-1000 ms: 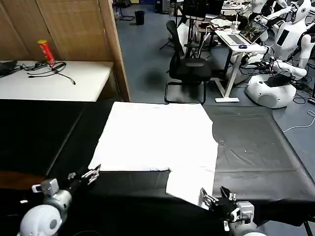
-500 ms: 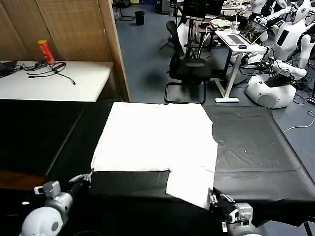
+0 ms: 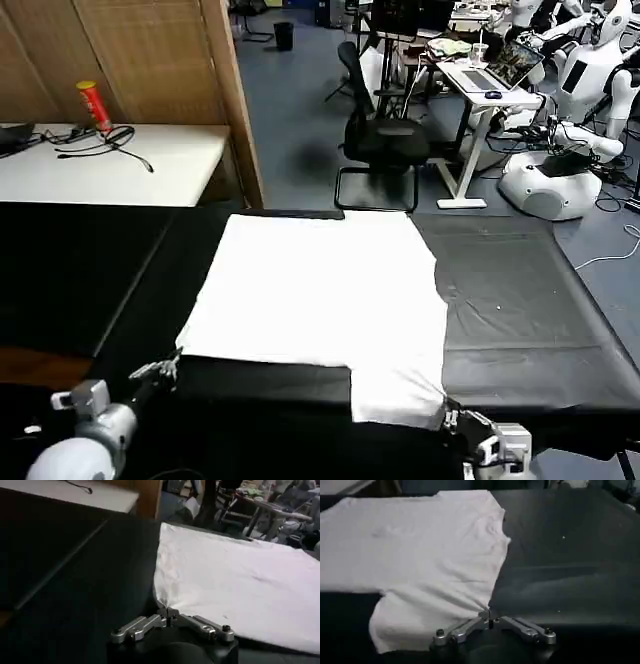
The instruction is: Fold and organize the clothes.
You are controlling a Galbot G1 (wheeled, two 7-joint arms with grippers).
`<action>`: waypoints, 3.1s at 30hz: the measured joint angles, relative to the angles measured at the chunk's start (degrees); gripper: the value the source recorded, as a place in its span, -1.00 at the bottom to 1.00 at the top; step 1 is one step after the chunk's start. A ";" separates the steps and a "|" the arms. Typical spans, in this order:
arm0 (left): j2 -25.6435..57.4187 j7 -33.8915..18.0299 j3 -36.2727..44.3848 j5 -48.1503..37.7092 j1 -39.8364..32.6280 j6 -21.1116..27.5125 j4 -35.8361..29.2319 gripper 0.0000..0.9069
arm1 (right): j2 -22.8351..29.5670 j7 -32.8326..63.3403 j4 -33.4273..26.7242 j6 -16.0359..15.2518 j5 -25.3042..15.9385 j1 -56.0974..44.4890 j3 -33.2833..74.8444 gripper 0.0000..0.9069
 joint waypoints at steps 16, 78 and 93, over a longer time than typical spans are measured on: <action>-4.72 -0.37 5.70 7.19 -13.30 -6.23 4.38 -1.00 | -2.88 -2.43 -19.53 7.23 2.37 24.24 -3.92 -1.00; -1.53 2.36 11.16 7.23 -25.45 -1.72 20.83 -1.00 | -10.34 -7.60 -23.56 0.31 -1.30 25.21 -5.50 -0.94; 0.15 -1.34 9.58 13.73 -19.09 1.01 13.76 -1.00 | -14.21 -0.24 -14.95 -5.77 5.05 19.13 -3.51 -0.98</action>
